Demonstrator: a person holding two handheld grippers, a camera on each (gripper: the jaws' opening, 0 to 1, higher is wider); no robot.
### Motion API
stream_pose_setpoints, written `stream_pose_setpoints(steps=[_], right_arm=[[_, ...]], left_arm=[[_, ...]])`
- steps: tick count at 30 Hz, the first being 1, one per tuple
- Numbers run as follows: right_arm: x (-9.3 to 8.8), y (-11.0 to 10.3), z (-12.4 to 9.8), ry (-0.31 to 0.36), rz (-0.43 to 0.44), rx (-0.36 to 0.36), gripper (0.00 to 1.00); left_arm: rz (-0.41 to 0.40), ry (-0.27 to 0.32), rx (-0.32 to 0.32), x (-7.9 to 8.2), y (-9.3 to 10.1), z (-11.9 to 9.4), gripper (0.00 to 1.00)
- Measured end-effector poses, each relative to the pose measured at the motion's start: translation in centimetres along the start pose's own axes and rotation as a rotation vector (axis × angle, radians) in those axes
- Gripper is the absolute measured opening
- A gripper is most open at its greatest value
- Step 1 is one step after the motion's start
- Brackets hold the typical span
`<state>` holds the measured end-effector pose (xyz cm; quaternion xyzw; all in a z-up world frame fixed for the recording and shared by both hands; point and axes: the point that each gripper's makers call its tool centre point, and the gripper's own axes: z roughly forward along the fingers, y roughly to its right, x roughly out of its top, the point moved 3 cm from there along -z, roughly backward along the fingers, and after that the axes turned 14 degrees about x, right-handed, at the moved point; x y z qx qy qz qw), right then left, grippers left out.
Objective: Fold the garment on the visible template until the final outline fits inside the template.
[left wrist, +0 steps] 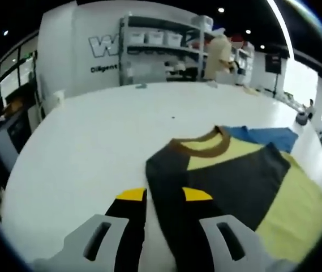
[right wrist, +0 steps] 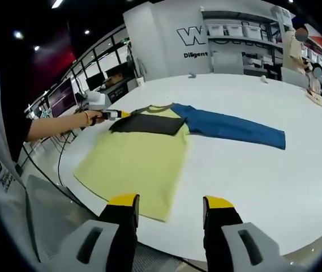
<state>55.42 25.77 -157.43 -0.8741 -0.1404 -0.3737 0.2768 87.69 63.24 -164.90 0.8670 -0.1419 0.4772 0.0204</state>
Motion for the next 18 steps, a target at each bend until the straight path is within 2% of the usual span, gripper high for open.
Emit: stream_pose_setpoints(steps=[4, 10, 11, 14, 16, 18], right_arm=[[0.05, -0.09, -0.13, -0.001, -0.002, -0.001, 0.40], [-0.22, 0.28, -0.44, 0.000, 0.008, -0.019, 0.39], [-0.33, 0.29, -0.44, -0.005, 0.011, -0.021, 0.39], [-0.47, 0.20, -0.30, -0.011, 0.008, -0.017, 0.39], [-0.47, 0.05, -0.15, -0.013, 0.009, -0.012, 0.39], [-0.46, 0.02, -0.14, -0.014, 0.009, -0.012, 0.39]], left_arm=[[0.014, -0.025, 0.004, -0.16, 0.34, -0.03, 0.16], [0.011, -0.019, -0.002, -0.39, 0.23, -0.28, 0.13], [0.035, -0.014, -0.001, -0.40, 0.28, -0.23, 0.13], [0.073, -0.003, 0.007, -0.22, 0.86, -0.66, 0.08], [0.089, 0.015, 0.009, -0.03, 0.73, -0.76, 0.00], [0.088, 0.019, 0.009, -0.04, 0.57, -0.63, 0.00]])
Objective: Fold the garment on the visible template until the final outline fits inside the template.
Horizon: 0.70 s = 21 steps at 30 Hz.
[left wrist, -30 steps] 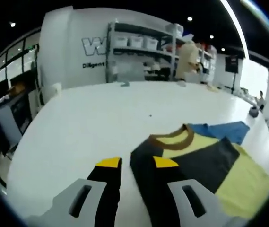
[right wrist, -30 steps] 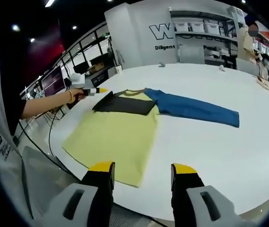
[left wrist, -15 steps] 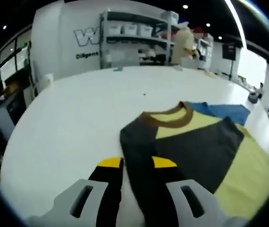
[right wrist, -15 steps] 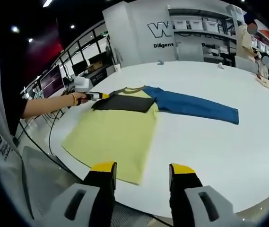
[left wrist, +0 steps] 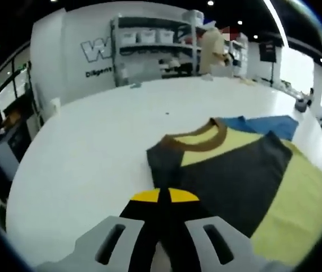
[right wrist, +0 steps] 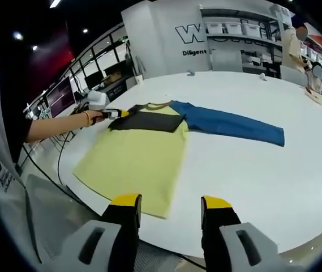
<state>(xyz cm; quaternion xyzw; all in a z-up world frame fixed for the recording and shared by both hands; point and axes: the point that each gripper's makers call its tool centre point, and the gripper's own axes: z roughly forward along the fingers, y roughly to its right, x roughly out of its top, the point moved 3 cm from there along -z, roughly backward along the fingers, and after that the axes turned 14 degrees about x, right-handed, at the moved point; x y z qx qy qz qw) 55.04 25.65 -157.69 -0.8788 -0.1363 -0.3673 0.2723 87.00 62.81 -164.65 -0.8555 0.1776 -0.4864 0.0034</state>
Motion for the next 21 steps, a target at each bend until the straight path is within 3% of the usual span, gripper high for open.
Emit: stream_pose_setpoints(steps=[1, 2, 5, 6, 8, 13, 15, 21], right_arm=[[0.1, 0.0, 0.0, 0.002, -0.001, 0.001, 0.39], [0.2, 0.0, -0.1, 0.003, -0.001, 0.000, 0.38], [0.2, 0.2, -0.1, -0.002, -0.004, -0.001, 0.38], [0.3, 0.3, -0.1, -0.005, -0.005, -0.004, 0.39], [0.4, 0.4, -0.2, -0.005, -0.006, -0.005, 0.38], [0.9, 0.5, -0.1, 0.003, -0.013, -0.008, 0.38], [0.8, 0.5, -0.2, -0.013, -0.024, -0.010, 0.38], [0.7, 0.7, -0.4, -0.006, -0.014, -0.014, 0.38]], left_arm=[[-0.059, 0.069, -0.036, 1.0, -0.1, 0.0, 0.00], [-0.103, 0.065, -0.045, 1.1, -0.3, -0.1, 0.00], [-0.114, 0.060, -0.041, 1.3, -1.4, 0.0, 0.00], [-0.170, 0.067, -0.062, 1.5, -1.7, 0.0, 0.00], [-0.183, 0.070, -0.071, 1.7, -1.7, -0.3, 0.00], [-0.189, 0.057, -0.024, 1.4, -3.5, -0.8, 0.00], [-0.187, 0.020, 0.024, 0.2, -5.5, -0.9, 0.00], [-0.182, -0.001, 0.048, -0.3, -6.0, -1.0, 0.00]])
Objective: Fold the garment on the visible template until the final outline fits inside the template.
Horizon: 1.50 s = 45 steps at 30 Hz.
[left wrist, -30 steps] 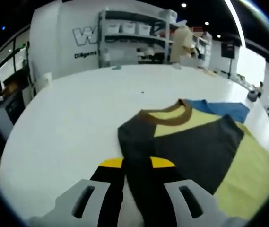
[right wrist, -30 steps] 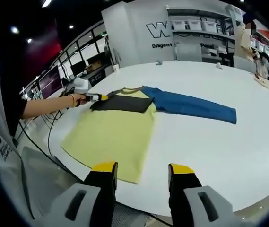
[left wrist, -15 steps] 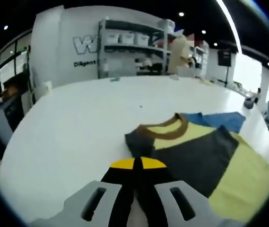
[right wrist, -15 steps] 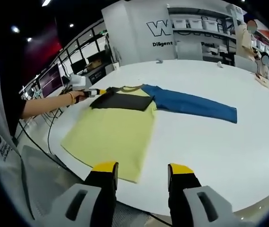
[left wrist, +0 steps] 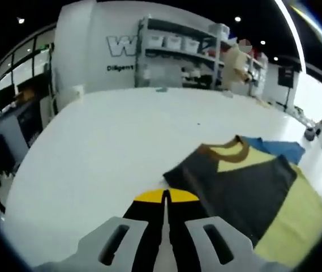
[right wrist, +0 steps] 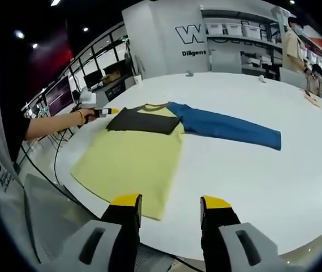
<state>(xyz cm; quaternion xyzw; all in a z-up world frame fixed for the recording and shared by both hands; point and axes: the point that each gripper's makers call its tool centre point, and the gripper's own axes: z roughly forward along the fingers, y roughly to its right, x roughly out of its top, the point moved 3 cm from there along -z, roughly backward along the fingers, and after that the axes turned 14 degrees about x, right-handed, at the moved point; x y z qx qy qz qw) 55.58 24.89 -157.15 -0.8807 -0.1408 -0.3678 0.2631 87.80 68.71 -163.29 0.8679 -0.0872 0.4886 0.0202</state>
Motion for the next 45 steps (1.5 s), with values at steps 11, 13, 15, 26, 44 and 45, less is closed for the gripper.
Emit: stream_pose_setpoints(steps=[11, 13, 15, 26, 44, 45], right_arm=[[-0.1, -0.3, 0.1, 0.005, 0.006, 0.007, 0.38], [-0.1, -0.2, 0.1, 0.007, 0.007, 0.005, 0.38], [-0.2, -0.1, 0.0, 0.007, 0.008, 0.003, 0.38], [-0.7, 0.3, -0.3, 0.005, 0.023, -0.011, 0.38], [0.3, 1.4, 0.3, -0.002, -0.010, -0.010, 0.39], [0.5, 1.7, 0.3, -0.001, -0.015, -0.012, 0.39]], left_arm=[[-0.007, 0.079, -0.119, 1.7, 4.5, -1.9, 0.00], [-0.033, 0.103, -0.186, 2.1, 5.8, -2.1, 0.00], [-0.005, 0.065, -0.192, 1.1, 6.0, -1.4, 0.00], [0.042, -0.023, -0.062, -1.9, 3.7, 1.2, 0.00], [0.088, -0.011, -0.018, -0.6, 2.4, -1.2, 0.43], [0.088, -0.005, -0.026, -0.5, 2.4, -1.6, 0.46]])
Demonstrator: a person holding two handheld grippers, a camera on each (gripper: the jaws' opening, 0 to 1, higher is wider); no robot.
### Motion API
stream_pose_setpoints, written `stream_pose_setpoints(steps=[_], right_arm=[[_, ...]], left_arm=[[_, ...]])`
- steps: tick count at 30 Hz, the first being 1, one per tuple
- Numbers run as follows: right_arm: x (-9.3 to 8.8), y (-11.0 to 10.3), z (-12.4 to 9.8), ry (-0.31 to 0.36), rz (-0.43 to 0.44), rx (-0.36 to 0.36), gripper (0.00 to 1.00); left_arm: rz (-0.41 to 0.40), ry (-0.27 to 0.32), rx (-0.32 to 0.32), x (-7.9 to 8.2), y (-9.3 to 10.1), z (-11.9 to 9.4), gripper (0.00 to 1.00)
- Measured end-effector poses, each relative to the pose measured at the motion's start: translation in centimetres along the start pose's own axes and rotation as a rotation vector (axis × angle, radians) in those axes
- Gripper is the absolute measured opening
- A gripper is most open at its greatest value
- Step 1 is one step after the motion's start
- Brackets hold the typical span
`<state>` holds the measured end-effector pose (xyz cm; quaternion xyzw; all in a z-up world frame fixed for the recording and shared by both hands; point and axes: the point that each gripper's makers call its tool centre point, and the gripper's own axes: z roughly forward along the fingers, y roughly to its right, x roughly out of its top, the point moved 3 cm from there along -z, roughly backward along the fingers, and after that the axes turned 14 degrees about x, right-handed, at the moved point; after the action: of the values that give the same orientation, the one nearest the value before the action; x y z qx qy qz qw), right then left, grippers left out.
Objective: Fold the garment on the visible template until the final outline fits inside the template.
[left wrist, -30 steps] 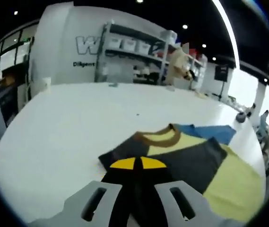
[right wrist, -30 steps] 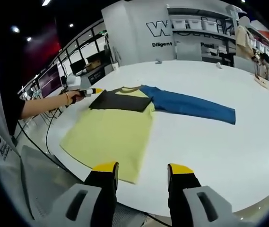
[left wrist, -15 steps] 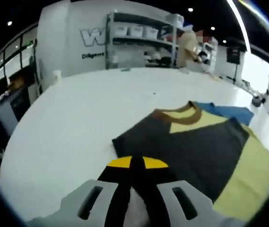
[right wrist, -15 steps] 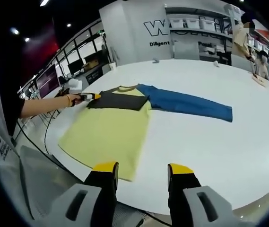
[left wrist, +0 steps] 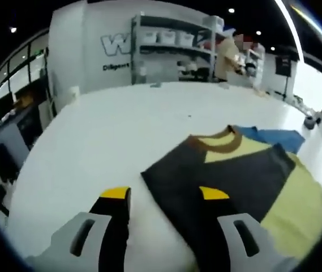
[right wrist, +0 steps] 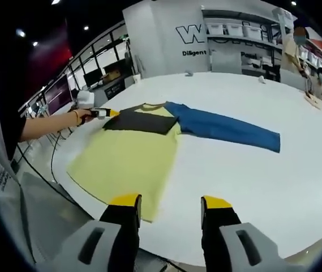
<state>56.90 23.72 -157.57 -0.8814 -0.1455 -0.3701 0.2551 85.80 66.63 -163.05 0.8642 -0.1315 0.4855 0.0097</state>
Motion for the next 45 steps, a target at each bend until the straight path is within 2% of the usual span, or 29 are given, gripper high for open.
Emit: stream_pose_setpoints(steps=[2, 3, 4, 5, 6, 7, 10, 12, 14, 16, 18, 21, 23, 25, 29, 32, 35, 37, 39, 42, 45], right_arm=[[0.6, 0.6, -0.1, -0.001, -0.018, -0.008, 0.39], [1.2, 1.0, -0.2, 0.005, -0.028, -0.015, 0.40], [1.4, 1.2, -0.2, 0.011, -0.032, -0.020, 0.41], [1.6, 1.4, -0.3, 0.018, -0.035, -0.027, 0.42], [2.2, 2.2, -0.5, 0.053, -0.041, -0.062, 0.44], [2.4, 2.5, -0.5, 0.056, -0.040, -0.067, 0.47], [2.8, 3.6, -0.7, 0.062, -0.032, -0.097, 0.49], [3.4, 4.2, -0.8, 0.067, -0.032, -0.103, 0.49], [3.6, 4.9, -0.8, 0.076, -0.035, -0.115, 0.48], [3.5, 6.4, -0.9, 0.064, -0.023, -0.176, 0.43], [3.7, 7.3, -0.5, 0.082, -0.005, -0.192, 0.44], [4.3, 8.4, -0.1, 0.095, 0.010, -0.210, 0.45], [4.7, 9.4, 0.0, 0.093, -0.005, -0.237, 0.44], [5.4, 10.5, 0.2, 0.119, -0.006, -0.275, 0.44], [6.6, 12.1, 0.9, 0.143, 0.013, -0.302, 0.45], [7.0, 13.7, 1.7, 0.134, 0.017, -0.315, 0.46], [7.1, 14.9, 2.3, 0.124, 0.028, -0.321, 0.45], [7.0, 16.2, 2.9, 0.115, 0.034, -0.329, 0.44], [6.6, 16.8, 3.1, 0.079, 0.036, -0.340, 0.43], [6.8, 18.6, 3.8, 0.069, 0.055, -0.351, 0.43], [6.5, 20.1, 4.6, 0.068, 0.097, -0.349, 0.43]], left_arm=[[-0.007, 0.021, -0.022, 0.9, 0.4, -0.7, 0.50], [-0.028, 0.063, -0.081, 1.6, 1.4, -1.6, 0.55], [-0.033, 0.071, -0.090, 1.8, 1.6, -1.9, 0.59], [-0.030, 0.108, -0.138, 2.6, 2.9, -3.8, 0.62], [-0.030, 0.113, -0.146, 2.7, 3.1, -4.1, 0.66], [-0.016, 0.121, -0.154, 2.9, 3.5, -5.3, 0.68], [0.017, 0.145, -0.166, 3.1, 3.6, -6.1, 0.75], [0.024, 0.155, -0.169, 3.4, 3.5, -7.3, 0.78], [0.017, 0.168, -0.174, 3.3, 2.5, -7.9, 0.81], [0.026, 0.174, -0.180, 3.3, 2.9, -9.4, 0.84], [0.025, 0.177, -0.172, 2.6, 2.4, -9.2, 0.86], [0.035, 0.184, -0.174, 1.9, 2.4, -11.3, 0.88], [0.035, 0.182, -0.201, 1.3, 2.2, -12.4, 0.88], [0.001, 0.177, -0.190, 0.7, 1.7, -13.2, 0.88], [0.016, 0.186, -0.184, -0.4, 1.9, -15.6, 0.90], [0.095, 0.152, -0.141, -1.7, 1.4, -16.8, 0.89], [0.081, 0.151, -0.142, -2.1, 1.5, -17.6, 0.89], [0.062, 0.170, -0.157, -2.3, 1.8, -18.2, 0.90], [0.070, 0.138, -0.166, -3.0, 2.1, -18.5, 0.90], [0.102, 0.119, -0.210, -4.0, 3.0, -19.4, 0.90], [0.091, 0.107, -0.218, -4.6, 3.1, -20.2, 0.90]])
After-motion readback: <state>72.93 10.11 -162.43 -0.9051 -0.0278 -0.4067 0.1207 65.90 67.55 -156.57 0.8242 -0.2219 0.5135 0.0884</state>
